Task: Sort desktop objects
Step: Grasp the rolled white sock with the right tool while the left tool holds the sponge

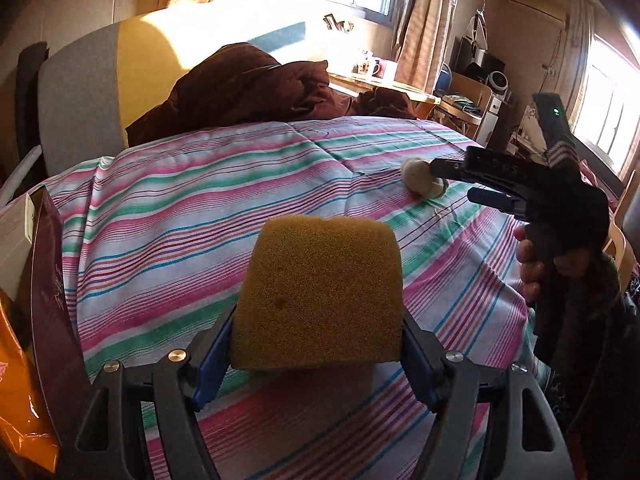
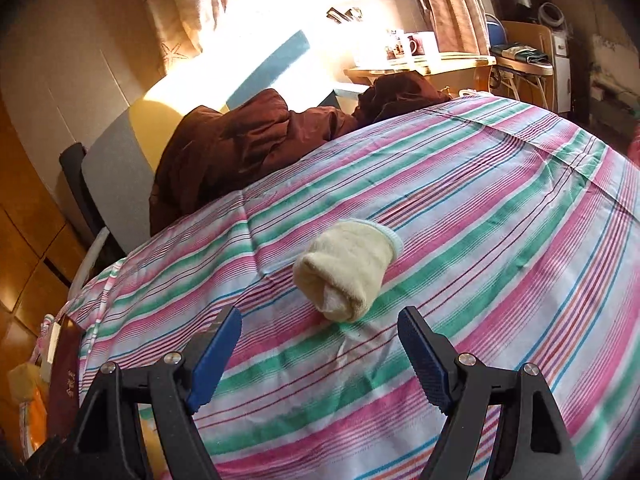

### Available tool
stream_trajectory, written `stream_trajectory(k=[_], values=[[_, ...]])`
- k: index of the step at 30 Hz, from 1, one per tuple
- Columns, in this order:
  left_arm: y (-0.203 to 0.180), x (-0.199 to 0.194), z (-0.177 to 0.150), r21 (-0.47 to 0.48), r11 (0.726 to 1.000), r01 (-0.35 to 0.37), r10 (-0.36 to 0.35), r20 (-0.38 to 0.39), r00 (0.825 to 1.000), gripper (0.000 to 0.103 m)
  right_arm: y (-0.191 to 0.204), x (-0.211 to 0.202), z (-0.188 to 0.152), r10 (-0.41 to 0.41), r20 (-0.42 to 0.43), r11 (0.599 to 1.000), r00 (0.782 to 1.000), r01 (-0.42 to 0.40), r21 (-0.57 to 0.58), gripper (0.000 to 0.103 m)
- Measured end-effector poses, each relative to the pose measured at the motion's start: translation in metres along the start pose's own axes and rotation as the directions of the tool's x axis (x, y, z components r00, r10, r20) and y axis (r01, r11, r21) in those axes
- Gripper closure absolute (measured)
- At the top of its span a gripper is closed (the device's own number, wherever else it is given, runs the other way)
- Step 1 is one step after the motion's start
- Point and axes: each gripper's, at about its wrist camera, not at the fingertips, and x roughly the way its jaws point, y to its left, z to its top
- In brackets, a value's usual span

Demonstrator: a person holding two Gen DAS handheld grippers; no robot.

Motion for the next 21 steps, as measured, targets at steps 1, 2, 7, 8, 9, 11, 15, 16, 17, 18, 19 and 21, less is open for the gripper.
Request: stream_trajectory(k=[1,2,7,8,9,11,15,16,17,18,19,21], values=[[0.0,0.001,0.0,0.0,1.0,0.0,0.0,0.004,1.0,0.027,0.0,0.006,0.004,-0.014,-0.008,1.0,1.0,0.014,0.009,0.022],[0.001,0.002,0.0,-0.004,1.0,0.003,-0.003,0.004,1.0,0.027,-0.001,0.012,0.007,-0.025,-0.015,0.999,1.0,0.026,0.02,0.022],[0.002,0.012,-0.002,-0.019,1.0,0.017,-0.017,-0.005,1.0,0.023,-0.003,0.032,0.015,-0.068,-0.034,0.996,0.997,0.07,0.049,0.024],[0.002,0.015,-0.003,-0.023,1.0,0.021,-0.021,-0.014,1.0,0.023,-0.004,0.035,0.016,-0.07,-0.039,0.996,0.997,0.072,0.05,0.025],[0.003,0.017,-0.005,-0.032,0.999,0.027,-0.028,-0.026,0.999,0.022,-0.003,0.037,0.016,-0.076,-0.044,0.996,0.996,0.078,0.047,0.029],[0.004,0.019,-0.006,-0.051,0.998,0.04,-0.041,-0.026,0.999,0.022,-0.002,0.041,0.015,-0.09,-0.046,0.995,0.995,0.091,0.031,0.035],[0.009,0.019,-0.008,-0.08,0.995,0.062,-0.063,-0.015,0.998,0.021,0.002,0.041,0.013,-0.09,-0.039,0.996,0.995,0.091,0.008,0.042],[0.008,0.019,-0.008,-0.081,0.995,0.063,-0.064,-0.014,0.998,0.021,0.003,0.04,0.013,-0.091,-0.038,0.996,0.995,0.091,0.001,0.043],[0.008,0.02,-0.008,-0.08,0.995,0.064,-0.065,-0.014,0.998,0.02,0.004,0.039,0.012,-0.087,-0.039,0.996,0.995,0.087,-0.004,0.043],[0.008,0.02,-0.009,-0.079,0.995,0.065,-0.067,-0.013,0.998,0.019,0.005,0.038,0.011,-0.083,-0.04,0.997,0.996,0.083,-0.01,0.043],[0.008,0.021,-0.009,-0.078,0.995,0.067,-0.068,-0.013,0.998,0.019,0.006,0.036,0.01,-0.078,-0.042,0.997,0.996,0.077,-0.017,0.043],[0.01,0.021,-0.009,-0.086,0.993,0.078,-0.079,-0.01,0.997,0.019,0.012,0.03,0.004,-0.06,-0.052,0.997,0.997,0.057,-0.046,0.043]])
